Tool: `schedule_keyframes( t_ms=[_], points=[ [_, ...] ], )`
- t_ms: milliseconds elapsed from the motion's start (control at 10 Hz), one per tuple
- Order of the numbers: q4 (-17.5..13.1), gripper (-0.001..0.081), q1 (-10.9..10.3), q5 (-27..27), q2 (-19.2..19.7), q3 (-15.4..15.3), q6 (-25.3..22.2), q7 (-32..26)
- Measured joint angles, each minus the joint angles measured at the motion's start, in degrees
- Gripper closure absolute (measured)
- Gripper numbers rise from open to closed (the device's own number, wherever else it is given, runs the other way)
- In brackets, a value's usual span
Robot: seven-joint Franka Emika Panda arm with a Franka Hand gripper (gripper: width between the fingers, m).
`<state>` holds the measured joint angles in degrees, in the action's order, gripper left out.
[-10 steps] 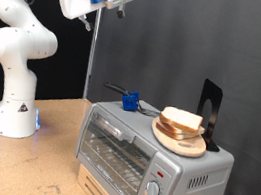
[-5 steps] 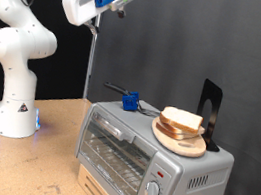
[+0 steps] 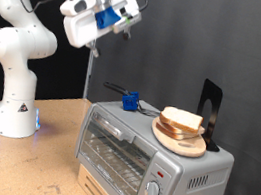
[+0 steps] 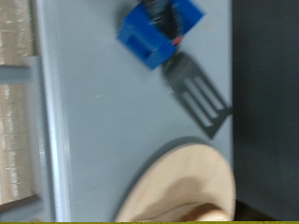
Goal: Make a piece of toast with the oven
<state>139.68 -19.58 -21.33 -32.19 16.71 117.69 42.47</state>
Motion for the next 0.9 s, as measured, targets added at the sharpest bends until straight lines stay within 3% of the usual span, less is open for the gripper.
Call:
schedule_keyframes(
  t_ms=[600, 900],
  points=[
    [1.82, 0.0124, 1.99, 2.65, 4.54, 4.63, 2.40, -7.98],
    [2.03, 0.0124, 3.36, 3.46, 6.15, 6.01, 3.17, -8.84]
  ],
)
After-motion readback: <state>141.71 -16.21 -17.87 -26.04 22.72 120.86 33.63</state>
